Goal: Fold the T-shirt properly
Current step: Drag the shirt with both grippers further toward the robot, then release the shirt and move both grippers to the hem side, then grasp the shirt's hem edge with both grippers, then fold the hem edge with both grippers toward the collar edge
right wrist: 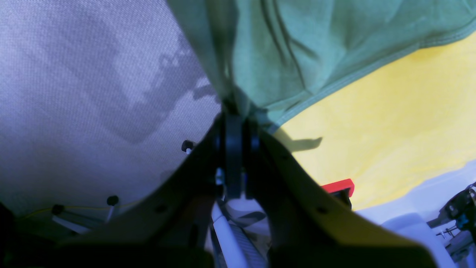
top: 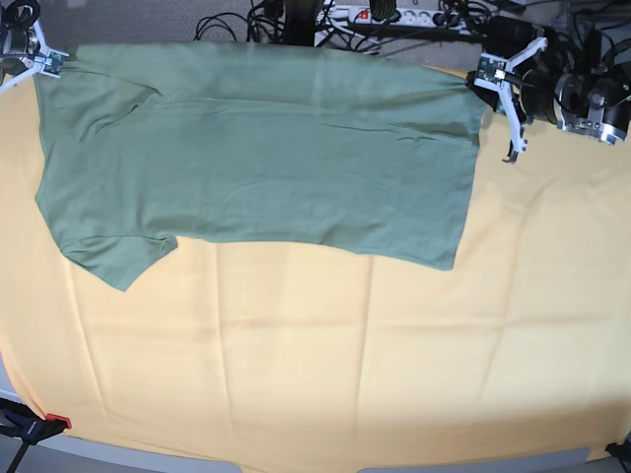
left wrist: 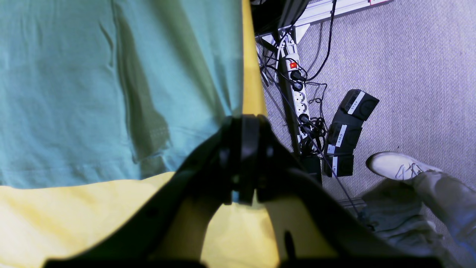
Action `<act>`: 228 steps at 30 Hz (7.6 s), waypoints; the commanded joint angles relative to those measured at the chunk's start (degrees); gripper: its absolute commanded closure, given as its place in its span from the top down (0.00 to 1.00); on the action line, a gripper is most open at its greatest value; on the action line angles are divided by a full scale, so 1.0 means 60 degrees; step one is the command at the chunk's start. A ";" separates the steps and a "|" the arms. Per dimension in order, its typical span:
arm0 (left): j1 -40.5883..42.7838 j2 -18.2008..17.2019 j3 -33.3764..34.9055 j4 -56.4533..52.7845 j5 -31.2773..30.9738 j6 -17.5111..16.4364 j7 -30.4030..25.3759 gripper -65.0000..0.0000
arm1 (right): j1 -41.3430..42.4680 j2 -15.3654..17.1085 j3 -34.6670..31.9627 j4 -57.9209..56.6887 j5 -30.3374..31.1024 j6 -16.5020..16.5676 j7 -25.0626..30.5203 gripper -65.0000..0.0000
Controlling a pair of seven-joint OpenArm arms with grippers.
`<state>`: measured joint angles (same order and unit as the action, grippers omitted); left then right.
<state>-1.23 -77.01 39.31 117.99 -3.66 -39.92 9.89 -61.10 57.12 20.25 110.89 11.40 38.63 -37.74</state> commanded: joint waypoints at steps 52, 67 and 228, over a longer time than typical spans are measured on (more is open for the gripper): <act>-0.1829 0.5486 -0.6725 -0.9180 -0.9508 0.1741 0.3446 0.41 | 0.0000 -0.0208 0.4605 0.2120 0.3778 -0.1341 -0.0321 0.51; -0.3595 0.6819 -0.3792 -0.9588 -1.0240 0.1260 0.6524 0.41 | 0.0022 -0.0521 0.4605 0.2120 0.3697 -0.1443 -0.0313 0.51; -0.6084 0.6641 -0.3803 -0.9479 -1.3556 -0.0013 1.1650 0.00 | 1.5558 -0.2568 -0.3002 -1.0185 0.7184 0.0228 -0.4357 0.00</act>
<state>-35.88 -36.25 17.04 60.34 -83.61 -39.53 79.72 30.61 40.21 1.87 48.88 54.13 39.70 -64.20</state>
